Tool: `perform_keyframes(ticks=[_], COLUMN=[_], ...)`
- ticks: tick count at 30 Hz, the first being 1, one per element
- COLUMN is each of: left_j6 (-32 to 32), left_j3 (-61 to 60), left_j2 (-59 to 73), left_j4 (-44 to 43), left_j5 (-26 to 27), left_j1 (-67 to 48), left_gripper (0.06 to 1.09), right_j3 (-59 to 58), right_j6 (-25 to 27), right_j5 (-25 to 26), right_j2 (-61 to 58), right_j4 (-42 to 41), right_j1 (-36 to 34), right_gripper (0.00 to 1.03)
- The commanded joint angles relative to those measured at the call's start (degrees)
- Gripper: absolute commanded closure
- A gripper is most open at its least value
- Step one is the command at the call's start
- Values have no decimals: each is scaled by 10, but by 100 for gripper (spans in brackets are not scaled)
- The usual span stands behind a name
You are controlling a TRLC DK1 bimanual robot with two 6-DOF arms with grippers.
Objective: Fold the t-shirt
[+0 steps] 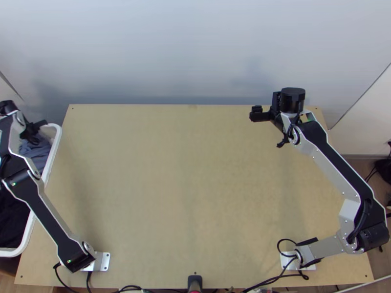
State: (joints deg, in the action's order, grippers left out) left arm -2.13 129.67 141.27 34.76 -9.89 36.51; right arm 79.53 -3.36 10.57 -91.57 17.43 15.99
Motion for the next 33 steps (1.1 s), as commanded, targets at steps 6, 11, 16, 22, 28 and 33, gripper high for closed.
perform_keyframes(ticks=[6, 11, 16, 22, 28, 33], left_j6=[28, 34, 35, 35, 36, 41], left_j3=[-10, -11, -10, -7, -3, 23], left_j2=[-157, -213, -256, -306, -347, -362], left_j4=[40, 58, 61, 71, 83, 94], left_j5=[44, 55, 55, 55, 53, 38], left_j1=[-18, -49, -85, -136, -197, -254], left_gripper=[105, 105, 105, 105, 105, 105], right_j3=[-3, -1, -3, -3, -16, -38], right_j6=[-1, -1, -1, 0, -2, -2], right_j5=[1, 1, 1, 2, 1, 1], right_j2=[-4, 1, 9, 20, 33, 50], right_j4=[-9, -9, -9, -10, -10, -26], right_j1=[6, 7, 8, 11, 11, 11], right_gripper=[5, 5, 5, 5, 5, 5])
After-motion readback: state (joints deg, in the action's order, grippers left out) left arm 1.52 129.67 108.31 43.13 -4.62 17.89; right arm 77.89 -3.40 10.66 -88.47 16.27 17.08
